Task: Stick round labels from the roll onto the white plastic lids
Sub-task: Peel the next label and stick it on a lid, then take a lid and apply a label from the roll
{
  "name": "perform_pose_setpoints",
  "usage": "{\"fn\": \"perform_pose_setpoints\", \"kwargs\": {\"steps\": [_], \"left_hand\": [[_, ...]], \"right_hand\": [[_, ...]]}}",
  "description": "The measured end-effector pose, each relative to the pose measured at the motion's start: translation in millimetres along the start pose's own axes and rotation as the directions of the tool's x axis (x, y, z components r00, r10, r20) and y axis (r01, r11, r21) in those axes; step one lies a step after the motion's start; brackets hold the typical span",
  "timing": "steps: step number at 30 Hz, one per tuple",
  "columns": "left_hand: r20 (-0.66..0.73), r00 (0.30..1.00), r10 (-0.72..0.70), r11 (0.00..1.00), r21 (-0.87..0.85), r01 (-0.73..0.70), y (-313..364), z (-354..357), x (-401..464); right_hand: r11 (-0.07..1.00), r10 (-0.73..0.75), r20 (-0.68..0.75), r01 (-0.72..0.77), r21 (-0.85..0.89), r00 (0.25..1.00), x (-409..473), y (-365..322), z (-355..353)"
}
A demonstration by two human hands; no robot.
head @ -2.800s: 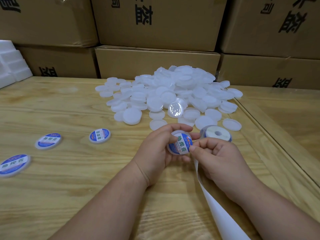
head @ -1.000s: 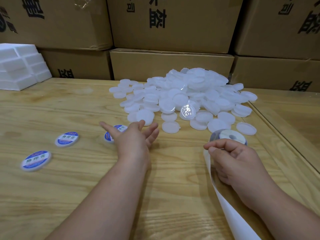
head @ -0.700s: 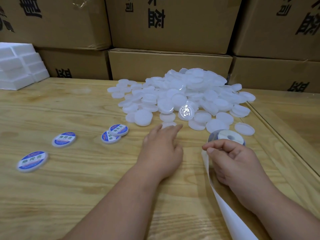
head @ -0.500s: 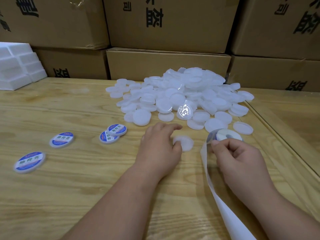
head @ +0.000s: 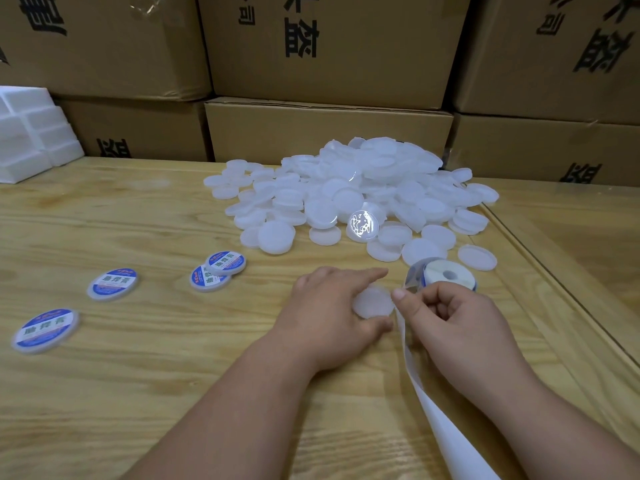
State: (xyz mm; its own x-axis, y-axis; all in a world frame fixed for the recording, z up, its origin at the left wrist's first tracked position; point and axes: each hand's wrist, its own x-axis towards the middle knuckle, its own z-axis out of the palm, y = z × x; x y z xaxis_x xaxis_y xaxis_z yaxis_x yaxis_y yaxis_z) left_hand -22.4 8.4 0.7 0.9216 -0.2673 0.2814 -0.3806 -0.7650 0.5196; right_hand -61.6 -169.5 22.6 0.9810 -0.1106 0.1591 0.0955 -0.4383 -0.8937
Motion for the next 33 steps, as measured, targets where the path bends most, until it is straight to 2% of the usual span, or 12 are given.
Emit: {"fn": "perform_pose_setpoints", "kwargs": {"steps": [3, 6, 8, 10, 11, 12, 14, 17, 22, 25, 28, 33], "left_hand": [[-0.075, 0.997, -0.006, 0.994, -0.111, -0.003, 0, 0, -1], [-0.169, 0.974, -0.152, 0.863, -0.503, 0.047, 5, -5, 0], [-0.111, 0.935, -0.336, 0.518, -0.851, 0.085, 9, -10, 4], [0.062, 0.909, -0.412, 0.023, -0.997, 0.078, 13, -16, 6], [0.140, 0.897, -0.420, -0.133, -0.987, 0.091, 16, -18, 6], [0.198, 0.887, -0.417, -0.196, -0.973, 0.125, 17, -19, 6], [0.228, 0.878, -0.421, -0.152, -0.972, 0.179, 20, -18, 5], [0.168, 0.884, -0.436, 0.011, -0.981, 0.192, 25, -14, 5], [0.004, 0.935, -0.354, 0.463, -0.868, 0.179, 28, -6, -2], [-0.030, 0.968, -0.250, 0.642, -0.753, 0.142, 32, -1, -6], [0.011, 0.984, -0.179, 0.728, -0.671, 0.140, 34, 3, -7], [0.037, 0.993, -0.113, 0.761, -0.640, 0.110, 38, 1, -9]], "right_hand": [[1.000, 0.015, 0.017, -0.015, -0.020, 1.000, 0, 1, 0], [1.000, 0.018, 0.024, -0.017, -0.015, 1.000, 1, 2, 0], [1.000, 0.025, 0.033, -0.025, -0.007, 0.999, 0, 1, 0], [0.999, 0.029, 0.038, -0.029, -0.015, 0.999, 0, 1, 0], [0.999, 0.030, 0.039, -0.029, -0.023, 0.999, 0, 2, 1], [0.999, 0.031, 0.041, -0.030, -0.030, 0.999, 1, 2, 1], [0.999, 0.031, 0.056, -0.029, -0.040, 0.998, 2, 4, 1], [0.999, 0.021, 0.092, -0.018, -0.041, 0.995, 4, 7, 1], [1.000, 0.002, 0.108, -0.002, -0.002, 0.994, 5, 9, 0], [1.000, 0.000, 0.100, -0.002, 0.021, 0.995, 4, 9, 0], [0.999, 0.013, 0.078, -0.017, 0.051, 0.997, 5, 7, 1], [0.991, 0.077, 0.061, -0.083, 0.107, 0.995, 5, 2, -4]]}}
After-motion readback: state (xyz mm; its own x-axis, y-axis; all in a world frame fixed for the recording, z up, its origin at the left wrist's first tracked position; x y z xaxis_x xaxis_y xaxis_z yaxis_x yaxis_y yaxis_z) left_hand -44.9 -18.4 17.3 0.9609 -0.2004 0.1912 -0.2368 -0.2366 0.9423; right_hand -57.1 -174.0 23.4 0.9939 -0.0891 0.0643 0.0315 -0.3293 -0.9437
